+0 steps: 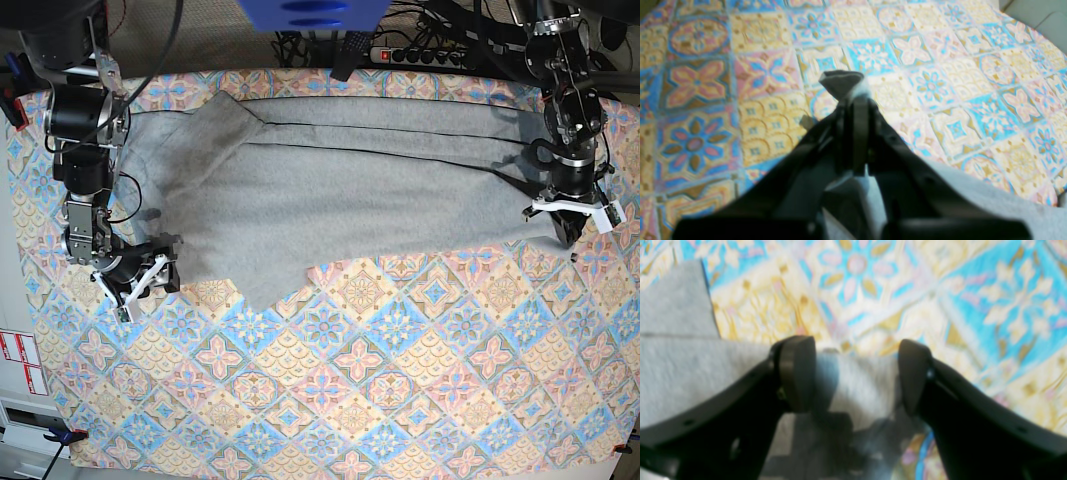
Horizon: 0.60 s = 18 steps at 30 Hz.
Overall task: Fold the T-shirt properly
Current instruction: 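Release the shirt and move both grippers to the folded edge, then grasp the folded edge with both grippers and pull toward the collar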
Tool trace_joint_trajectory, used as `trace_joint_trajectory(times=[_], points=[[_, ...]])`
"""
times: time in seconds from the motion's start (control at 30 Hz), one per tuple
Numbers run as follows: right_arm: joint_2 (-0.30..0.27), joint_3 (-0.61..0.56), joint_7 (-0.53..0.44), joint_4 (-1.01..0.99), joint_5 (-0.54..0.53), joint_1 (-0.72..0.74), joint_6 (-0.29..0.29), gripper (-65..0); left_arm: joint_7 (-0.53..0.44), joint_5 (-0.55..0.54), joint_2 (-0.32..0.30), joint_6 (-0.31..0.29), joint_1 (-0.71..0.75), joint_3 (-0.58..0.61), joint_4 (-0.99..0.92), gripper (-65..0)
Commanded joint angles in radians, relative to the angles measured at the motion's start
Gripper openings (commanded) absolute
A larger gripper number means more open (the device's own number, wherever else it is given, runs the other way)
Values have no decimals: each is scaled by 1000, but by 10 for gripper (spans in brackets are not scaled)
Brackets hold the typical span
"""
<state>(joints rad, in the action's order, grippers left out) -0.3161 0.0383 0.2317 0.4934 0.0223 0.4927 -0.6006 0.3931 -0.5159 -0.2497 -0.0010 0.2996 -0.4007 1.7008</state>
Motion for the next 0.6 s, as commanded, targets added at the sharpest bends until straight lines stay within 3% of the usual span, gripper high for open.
trace_joint_trajectory(times=[0.0, 0.23, 0.3, 0.47, 0.57], points=[[-16, 4, -30, 0, -11, 28, -3, -266, -30, 0, -17, -3, -4, -4, 18, -650], [-16, 4, -50, -29, -11, 24, -3, -289, -30, 0, -17, -3, -6, -4, 18, -650], [-16, 4, -48, -29, -11, 24, -3, -349, -30, 0, -17, -3, -6, -4, 18, -650], [-16, 4, -48, -22, -11, 22, -5, -599, -30, 0, -18, -3, -6, -4, 18, -650], [-16, 8, -48, -17, -12, 22, -5, -650, -30, 0, -18, -3, -6, -4, 18, -650]])
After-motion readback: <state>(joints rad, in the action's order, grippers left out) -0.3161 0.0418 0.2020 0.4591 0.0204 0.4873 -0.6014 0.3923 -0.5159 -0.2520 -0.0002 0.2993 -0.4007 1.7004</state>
